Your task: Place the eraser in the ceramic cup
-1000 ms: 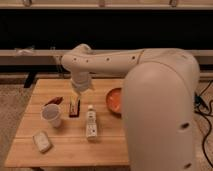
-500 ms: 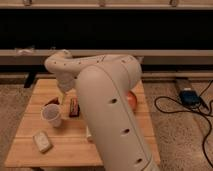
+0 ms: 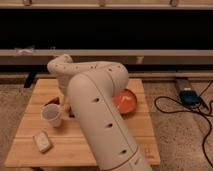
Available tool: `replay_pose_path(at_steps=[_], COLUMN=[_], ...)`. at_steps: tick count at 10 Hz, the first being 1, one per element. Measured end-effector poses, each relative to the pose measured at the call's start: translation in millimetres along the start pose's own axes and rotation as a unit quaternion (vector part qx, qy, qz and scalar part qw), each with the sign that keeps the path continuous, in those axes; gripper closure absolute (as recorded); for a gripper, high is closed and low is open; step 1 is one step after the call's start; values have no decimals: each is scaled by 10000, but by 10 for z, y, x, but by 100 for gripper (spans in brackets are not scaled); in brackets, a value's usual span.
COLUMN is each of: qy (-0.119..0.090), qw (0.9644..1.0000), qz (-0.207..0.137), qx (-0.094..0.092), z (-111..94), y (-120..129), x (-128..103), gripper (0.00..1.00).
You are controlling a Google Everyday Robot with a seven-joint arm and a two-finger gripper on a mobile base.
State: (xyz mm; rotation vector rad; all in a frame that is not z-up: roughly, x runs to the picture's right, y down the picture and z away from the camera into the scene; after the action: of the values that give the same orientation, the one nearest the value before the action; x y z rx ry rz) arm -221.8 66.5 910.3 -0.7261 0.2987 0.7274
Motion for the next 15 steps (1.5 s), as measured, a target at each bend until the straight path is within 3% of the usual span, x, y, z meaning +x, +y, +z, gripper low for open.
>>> replay_pose_path(at_steps=[2,8,9,11,15], qy=[159,320,367,425,420], qw=[9999,9985,9981,9976,9975], qz=[26,421,451,446,464], qx=[-7,-166,-208,-311,-327], z=[217,359,390,417,396], y=[59,-156,-167,-153,-193], x=[-11,111,125,125,148], gripper=[20,22,28,51,89])
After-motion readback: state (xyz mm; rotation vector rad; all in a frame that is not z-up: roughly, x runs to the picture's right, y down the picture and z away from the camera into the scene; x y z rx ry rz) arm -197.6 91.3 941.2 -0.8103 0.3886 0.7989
